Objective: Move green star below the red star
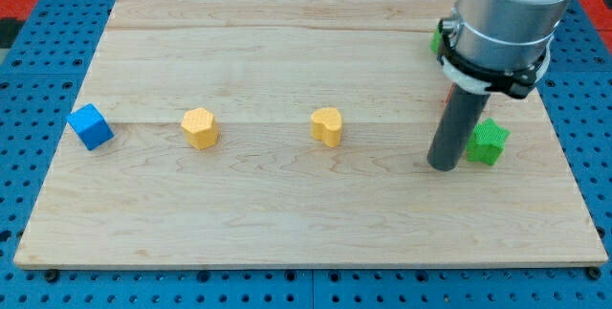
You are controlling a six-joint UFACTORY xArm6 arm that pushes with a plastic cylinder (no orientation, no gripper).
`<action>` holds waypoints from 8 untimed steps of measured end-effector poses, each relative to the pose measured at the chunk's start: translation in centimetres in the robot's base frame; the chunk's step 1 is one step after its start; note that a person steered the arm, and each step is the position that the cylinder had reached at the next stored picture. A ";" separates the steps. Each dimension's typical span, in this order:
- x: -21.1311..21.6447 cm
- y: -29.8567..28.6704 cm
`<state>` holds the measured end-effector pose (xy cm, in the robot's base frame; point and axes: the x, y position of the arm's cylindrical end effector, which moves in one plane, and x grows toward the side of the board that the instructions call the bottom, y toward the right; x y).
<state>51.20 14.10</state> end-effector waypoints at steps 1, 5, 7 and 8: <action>1.3 -1.3; 2.0 2.8; 1.7 6.4; 0.0 6.4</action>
